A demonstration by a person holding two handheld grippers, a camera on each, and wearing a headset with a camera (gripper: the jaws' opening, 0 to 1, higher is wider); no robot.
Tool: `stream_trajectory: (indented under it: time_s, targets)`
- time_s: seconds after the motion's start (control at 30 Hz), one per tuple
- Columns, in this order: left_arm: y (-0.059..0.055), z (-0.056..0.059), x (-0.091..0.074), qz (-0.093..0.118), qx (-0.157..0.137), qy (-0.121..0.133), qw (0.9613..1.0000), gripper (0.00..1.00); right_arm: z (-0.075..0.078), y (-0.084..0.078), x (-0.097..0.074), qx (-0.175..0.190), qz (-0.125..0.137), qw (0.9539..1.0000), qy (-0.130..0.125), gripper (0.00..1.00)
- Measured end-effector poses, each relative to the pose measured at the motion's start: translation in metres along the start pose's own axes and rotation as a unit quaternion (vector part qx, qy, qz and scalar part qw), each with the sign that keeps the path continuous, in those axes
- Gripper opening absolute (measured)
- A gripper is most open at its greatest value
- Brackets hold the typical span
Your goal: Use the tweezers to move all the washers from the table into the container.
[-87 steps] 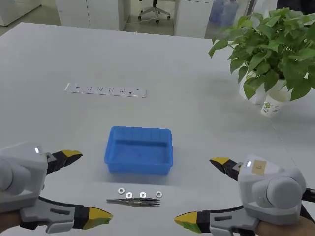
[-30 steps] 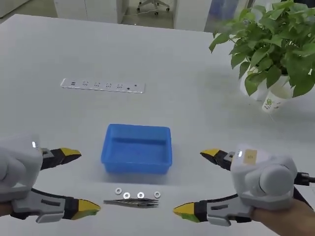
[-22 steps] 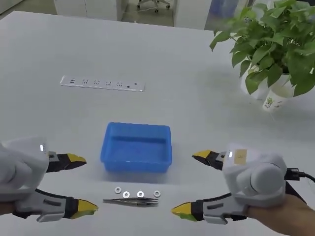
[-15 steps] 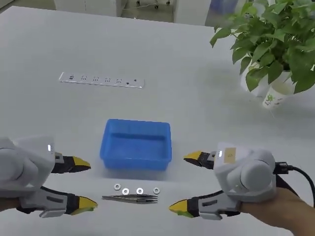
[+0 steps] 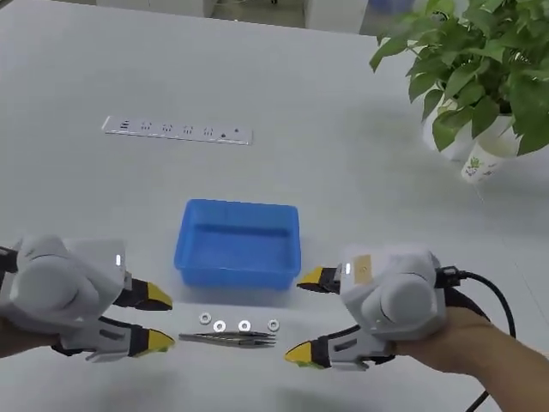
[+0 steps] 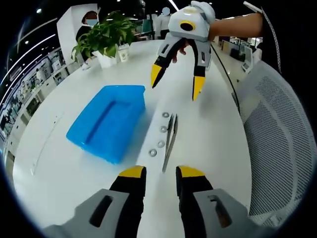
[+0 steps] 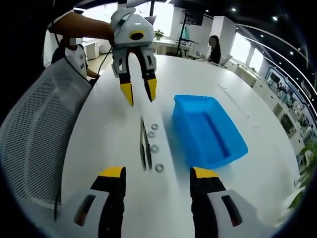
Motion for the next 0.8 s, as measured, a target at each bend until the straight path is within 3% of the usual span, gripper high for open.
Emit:
stream_trajectory:
  time_s: [0.43, 0.8]
  targets:
    - [-0.01, 0.0, 0.02, -0.035, 0.03, -0.037, 0.9982, 0.19, -0.006, 0.004, 0.026, -0.023, -0.021, 0.9988, 0.037, 0.31]
    - [-0.017, 0.0, 0.03, -0.051, 0.044, -0.064, 0.9957, 0.12, -0.015, 0.001, 0.047, -0.026, -0.042, 0.9962, 0.072, 0.21]
Point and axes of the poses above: the centre of the closed fingertips' face, and the gripper's own axes: x roughly forward along the fingers, z roughly to its right, y roughly out of its top, the point moved 3 cm from there along -x, roughly backward along the fingers, and after that the axes turned 7 degrees about z, right-handed, at the moved point
